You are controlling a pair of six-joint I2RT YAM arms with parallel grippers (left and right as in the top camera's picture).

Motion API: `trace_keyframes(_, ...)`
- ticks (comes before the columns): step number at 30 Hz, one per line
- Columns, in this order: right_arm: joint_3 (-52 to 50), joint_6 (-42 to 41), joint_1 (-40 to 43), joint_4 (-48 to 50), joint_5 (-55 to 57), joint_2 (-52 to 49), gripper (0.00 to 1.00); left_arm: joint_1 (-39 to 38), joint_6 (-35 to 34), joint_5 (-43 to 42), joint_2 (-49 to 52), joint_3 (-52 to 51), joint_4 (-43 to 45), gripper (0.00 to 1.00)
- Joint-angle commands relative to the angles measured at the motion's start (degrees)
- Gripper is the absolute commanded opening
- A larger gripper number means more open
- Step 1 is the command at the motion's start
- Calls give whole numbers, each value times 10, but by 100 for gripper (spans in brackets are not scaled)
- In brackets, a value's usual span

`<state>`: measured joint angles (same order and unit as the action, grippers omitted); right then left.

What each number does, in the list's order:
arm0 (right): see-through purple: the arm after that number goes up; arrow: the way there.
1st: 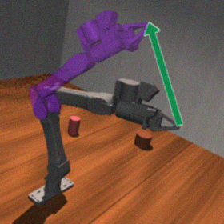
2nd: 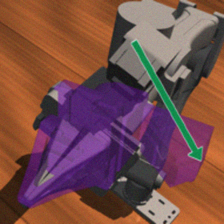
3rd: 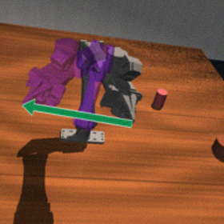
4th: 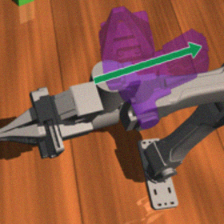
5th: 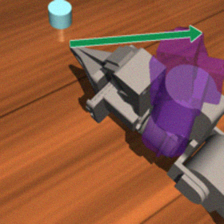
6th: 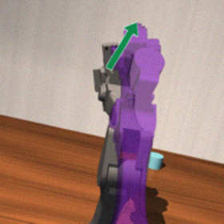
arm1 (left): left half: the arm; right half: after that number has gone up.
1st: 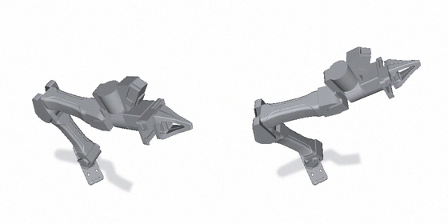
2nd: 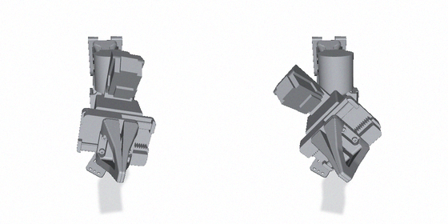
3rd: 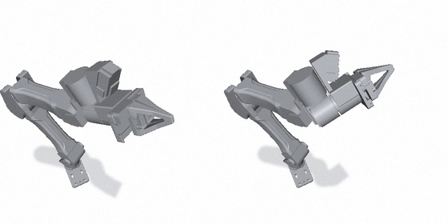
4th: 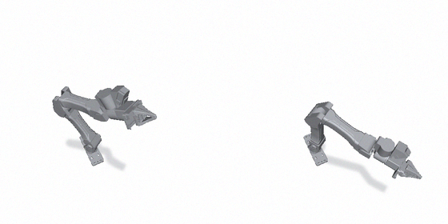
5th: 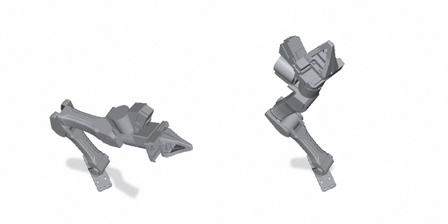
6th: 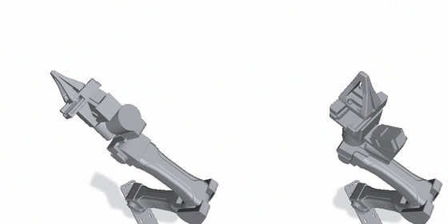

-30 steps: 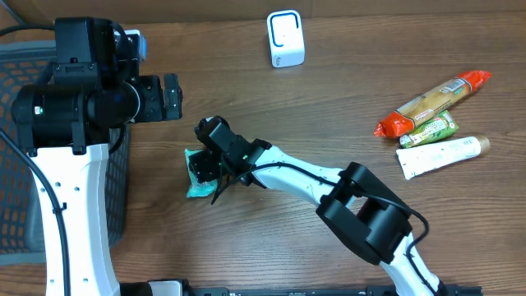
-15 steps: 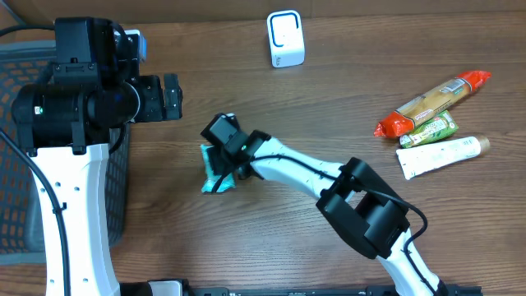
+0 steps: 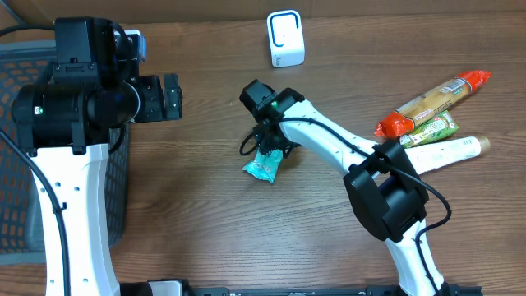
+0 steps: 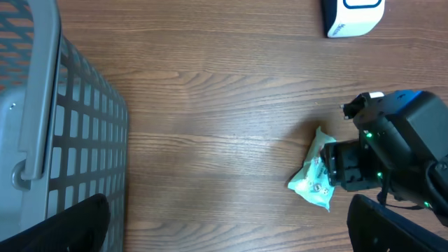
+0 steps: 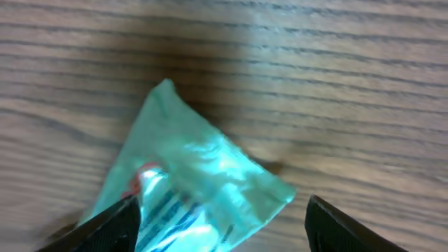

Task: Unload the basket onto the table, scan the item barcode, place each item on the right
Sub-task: 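Grasp the light-blue wipes pack with the right gripper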

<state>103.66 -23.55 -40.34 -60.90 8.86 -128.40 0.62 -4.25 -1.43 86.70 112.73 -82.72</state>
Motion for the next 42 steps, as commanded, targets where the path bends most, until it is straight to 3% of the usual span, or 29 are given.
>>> trace_keyframes(1,44,-54,-30,6,-14,33,75,-3,9,4,2,-2,2,100)
trace_keyframes(5,32,-228,-42,26,-6,29,75,-3,9,4,2,-2,2,100)
trace_keyframes(10,24,-308,-53,37,45,2,75,-3,9,4,2,-2,2,100)
trace_keyframes(15,24,-309,-56,14,67,-31,75,-3,9,3,2,-2,2,100)
trace_keyframes(21,24,-269,-57,-23,94,-38,63,-3,9,3,2,-2,2,100)
trace_keyframes(27,24,-230,-53,-103,160,-38,63,-3,9,4,2,-2,2,100)
trace_keyframes(33,27,-151,-46,-122,132,-37,63,-3,9,3,2,-2,2,100)
trace_keyframes(38,48,-160,-47,-144,60,-37,63,-3,9,4,2,-2,2,100)
trace_keyframes(42,47,-230,-47,-142,45,-37,64,-3,9,4,2,-2,2,100)
